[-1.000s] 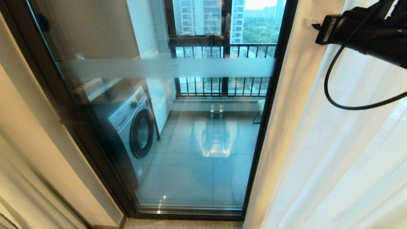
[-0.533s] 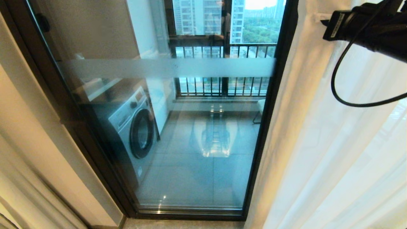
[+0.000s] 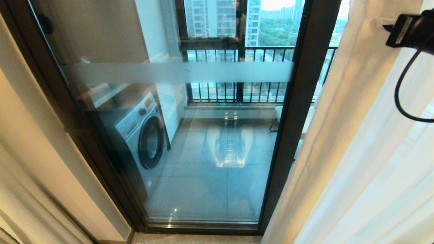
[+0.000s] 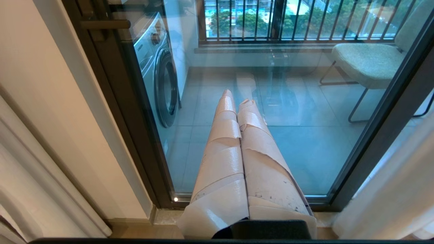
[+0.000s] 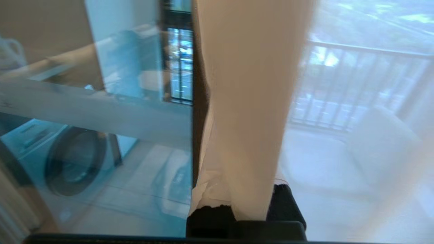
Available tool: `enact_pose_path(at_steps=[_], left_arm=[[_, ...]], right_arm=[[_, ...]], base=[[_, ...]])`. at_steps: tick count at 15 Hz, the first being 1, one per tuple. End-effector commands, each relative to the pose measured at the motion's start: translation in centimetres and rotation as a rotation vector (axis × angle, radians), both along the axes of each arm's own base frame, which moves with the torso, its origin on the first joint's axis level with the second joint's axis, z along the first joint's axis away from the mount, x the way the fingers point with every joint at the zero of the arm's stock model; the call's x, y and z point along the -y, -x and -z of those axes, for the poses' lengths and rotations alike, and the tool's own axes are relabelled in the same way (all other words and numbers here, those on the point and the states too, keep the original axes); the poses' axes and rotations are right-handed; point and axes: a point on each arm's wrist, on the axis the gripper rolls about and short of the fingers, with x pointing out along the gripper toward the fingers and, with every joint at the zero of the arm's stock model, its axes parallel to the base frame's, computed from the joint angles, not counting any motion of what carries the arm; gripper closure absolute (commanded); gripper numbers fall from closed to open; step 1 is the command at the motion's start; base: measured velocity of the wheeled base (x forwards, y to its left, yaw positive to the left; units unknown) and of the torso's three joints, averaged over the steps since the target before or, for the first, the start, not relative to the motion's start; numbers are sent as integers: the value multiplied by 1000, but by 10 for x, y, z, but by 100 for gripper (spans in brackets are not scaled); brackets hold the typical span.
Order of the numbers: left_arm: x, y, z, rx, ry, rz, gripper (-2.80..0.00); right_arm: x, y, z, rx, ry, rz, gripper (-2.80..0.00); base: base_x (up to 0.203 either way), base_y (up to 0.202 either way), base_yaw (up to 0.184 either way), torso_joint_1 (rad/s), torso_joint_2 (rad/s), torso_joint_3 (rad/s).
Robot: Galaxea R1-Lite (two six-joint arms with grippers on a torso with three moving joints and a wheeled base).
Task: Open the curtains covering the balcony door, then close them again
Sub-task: Pull the inner curtains open on both sides
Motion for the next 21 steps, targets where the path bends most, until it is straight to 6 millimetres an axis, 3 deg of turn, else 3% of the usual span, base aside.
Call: enact_pose_path(at_steps=[1, 9, 12, 21], left_arm=[[0, 0, 0, 1, 0, 0, 0], [0, 0, 0, 1, 0, 0, 0], [0, 0, 0, 1, 0, -1, 0], [0, 0, 0, 1, 0, 0, 0]], right_arm=[[9, 27, -2, 16, 0, 33, 0], [24, 57, 14, -12, 15, 110, 0], [26, 58, 15, -13, -5, 202, 0], [25, 67, 13, 2, -6, 197, 0]], base=[[0, 0, 0, 0, 0, 0], [0, 0, 0, 0, 0, 0], [0, 0, 0, 0, 0, 0], [0, 0, 0, 0, 0, 0]])
